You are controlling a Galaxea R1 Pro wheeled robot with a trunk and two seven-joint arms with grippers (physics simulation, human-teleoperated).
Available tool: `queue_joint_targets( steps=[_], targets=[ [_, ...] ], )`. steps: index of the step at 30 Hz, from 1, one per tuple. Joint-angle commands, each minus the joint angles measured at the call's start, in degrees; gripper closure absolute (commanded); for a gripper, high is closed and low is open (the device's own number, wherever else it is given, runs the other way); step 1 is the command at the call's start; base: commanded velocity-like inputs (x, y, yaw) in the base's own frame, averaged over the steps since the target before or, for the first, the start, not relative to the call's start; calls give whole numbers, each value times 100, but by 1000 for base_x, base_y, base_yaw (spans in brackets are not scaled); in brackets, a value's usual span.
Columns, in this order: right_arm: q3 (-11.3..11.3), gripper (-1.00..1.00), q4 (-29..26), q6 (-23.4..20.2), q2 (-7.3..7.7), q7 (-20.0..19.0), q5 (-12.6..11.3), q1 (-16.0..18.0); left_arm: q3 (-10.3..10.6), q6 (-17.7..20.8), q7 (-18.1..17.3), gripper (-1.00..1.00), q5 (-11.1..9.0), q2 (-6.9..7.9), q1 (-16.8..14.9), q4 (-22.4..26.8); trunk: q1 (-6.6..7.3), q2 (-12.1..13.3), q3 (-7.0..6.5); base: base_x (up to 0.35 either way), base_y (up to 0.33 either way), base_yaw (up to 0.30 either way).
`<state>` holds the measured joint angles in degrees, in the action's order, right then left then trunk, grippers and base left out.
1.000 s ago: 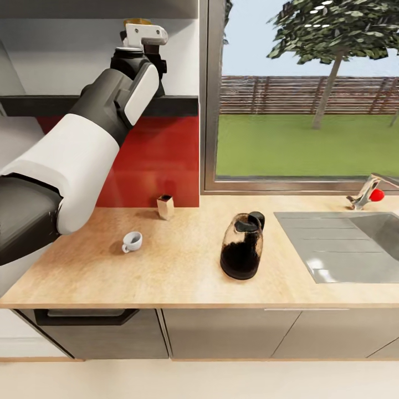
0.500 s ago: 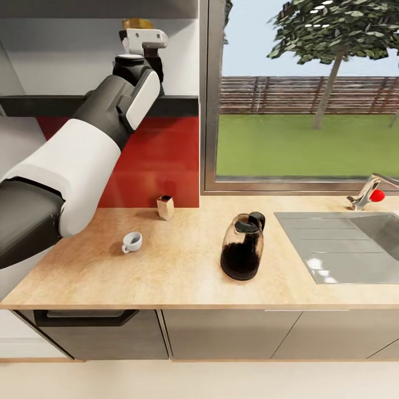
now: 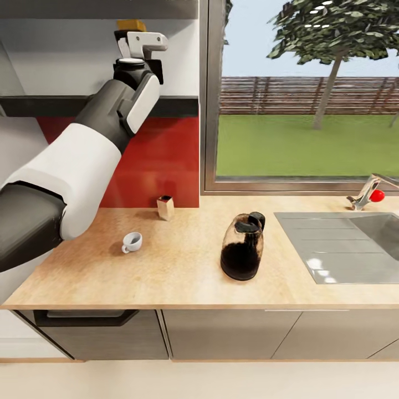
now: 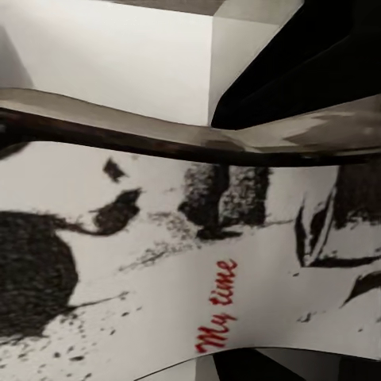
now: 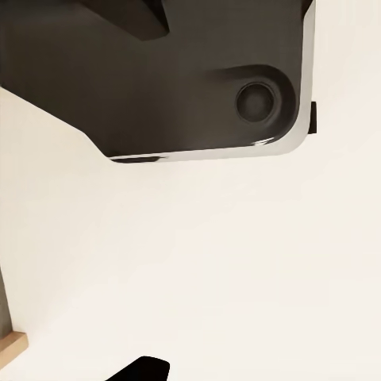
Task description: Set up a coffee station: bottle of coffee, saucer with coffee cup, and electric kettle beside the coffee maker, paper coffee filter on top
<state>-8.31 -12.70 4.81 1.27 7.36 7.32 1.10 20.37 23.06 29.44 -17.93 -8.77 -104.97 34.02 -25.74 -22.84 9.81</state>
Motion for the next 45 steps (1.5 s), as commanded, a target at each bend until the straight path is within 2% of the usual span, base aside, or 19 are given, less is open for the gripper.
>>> queue_joint_targets(
  steps=[1, 7, 13, 16, 25, 45],
  targets=[
    [-48, -100, 5, 20, -3, 3, 59, 5, 29, 32, 53, 100, -101, 6, -1, -115, -4, -8, 13, 0, 0, 0],
    [-48, -100, 5, 20, -3, 3, 59, 5, 29, 33, 53, 100, -100, 5, 3, -111, -4, -8, 13, 0, 0, 0],
    [-51, -100, -4, 17, -3, -10, 63, 5, 22, 144, -365, 100, -123, -49, -25, -107, -4, -8, 13, 0, 0, 0],
    [-49, -100, -4, 13, -3, -14, 66, 5, 21, 185, -385, 100, -151, -63, -41, -101, -4, -8, 13, 0, 0, -38],
    [-48, -100, -9, 19, -3, -15, 61, 5, -6, 208, -395, 100, -175, -71, -18, -106, -4, -8, 13, 0, -20, -258],
    [-48, -100, -4, 20, -3, -15, 64, 5, -6, 195, -391, 100, -175, -109, -15, -105, -4, -8, 13, -2, -260, -284]
  ],
)
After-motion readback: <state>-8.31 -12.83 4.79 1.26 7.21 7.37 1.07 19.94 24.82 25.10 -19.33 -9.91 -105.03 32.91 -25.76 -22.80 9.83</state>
